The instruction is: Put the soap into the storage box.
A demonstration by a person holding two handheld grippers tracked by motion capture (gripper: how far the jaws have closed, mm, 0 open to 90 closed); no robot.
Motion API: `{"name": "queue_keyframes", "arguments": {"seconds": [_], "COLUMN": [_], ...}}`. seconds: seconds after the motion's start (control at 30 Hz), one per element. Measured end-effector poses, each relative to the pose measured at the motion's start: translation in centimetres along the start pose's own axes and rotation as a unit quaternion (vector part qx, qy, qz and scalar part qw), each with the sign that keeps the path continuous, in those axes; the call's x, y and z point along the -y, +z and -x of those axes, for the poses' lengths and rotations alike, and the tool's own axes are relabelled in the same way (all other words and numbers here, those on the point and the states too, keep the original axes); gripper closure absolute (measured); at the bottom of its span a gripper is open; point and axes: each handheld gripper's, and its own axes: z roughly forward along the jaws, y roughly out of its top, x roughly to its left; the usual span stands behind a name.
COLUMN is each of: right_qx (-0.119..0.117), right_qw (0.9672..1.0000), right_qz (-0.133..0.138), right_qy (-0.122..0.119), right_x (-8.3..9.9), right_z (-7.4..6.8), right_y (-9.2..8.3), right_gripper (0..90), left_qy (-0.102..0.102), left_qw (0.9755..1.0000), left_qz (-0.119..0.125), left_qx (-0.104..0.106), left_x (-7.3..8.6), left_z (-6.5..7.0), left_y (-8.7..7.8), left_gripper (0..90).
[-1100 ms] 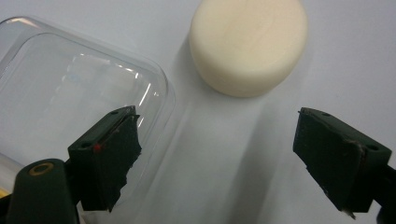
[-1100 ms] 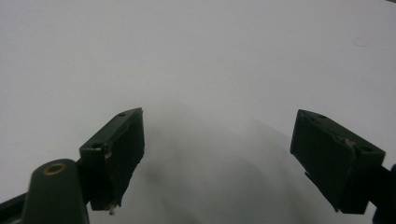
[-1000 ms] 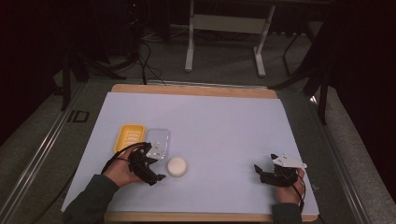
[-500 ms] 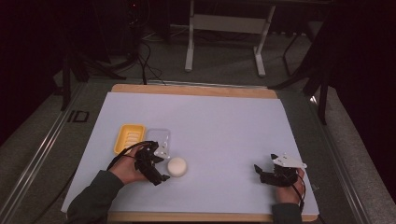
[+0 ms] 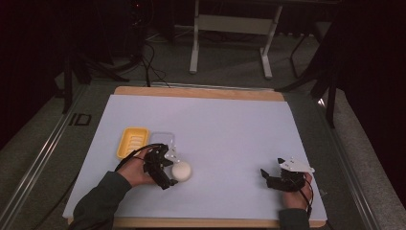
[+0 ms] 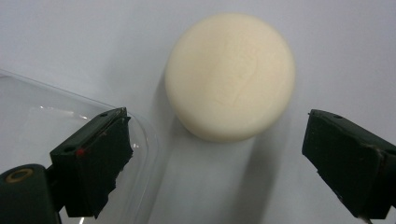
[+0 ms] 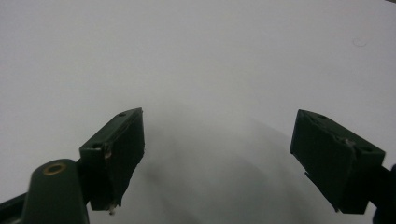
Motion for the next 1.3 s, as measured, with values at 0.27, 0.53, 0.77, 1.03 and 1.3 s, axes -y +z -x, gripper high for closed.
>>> {"name": "queue_keyframes", "arguments": {"seconds": [0.27,0.53,0.77,1.03,1.3], "right_qx": [0.0,0.0,0.0,-0.001,-0.001], "right_qw": [1.0,1.0,1.0,1.0,1.0], "right_qz": [0.0,0.0,0.0,0.0,-0.001], "right_qy": [0.001,0.0,0.0,0.001,0.0], "right_x": [0.0,0.0,0.0,0.0,0.0], "right_z": [0.0,0.0,0.0,0.0,0.0], "right_y": [0.0,0.0,0.0,0.0,0.0], "right_gripper": [17.5,17.5,17.5,17.5,17.5], "left_qy": [0.01,0.018,0.029,0.034,0.041], "left_qw": [0.9999,0.9998,0.9993,0.9986,0.998], "left_qz": [-0.005,-0.011,-0.021,-0.034,-0.038], "left_qx": [0.002,0.006,0.011,0.02,0.029], "left_x": [-0.8,-1.3,-1.8,-2.3,-2.7], "left_z": [0.0,0.1,0.2,0.1,0.0], "left_y": [0.3,0.6,1.2,2.1,2.4], "left_gripper": [8.6,8.4,8.5,9.0,14.7]}}
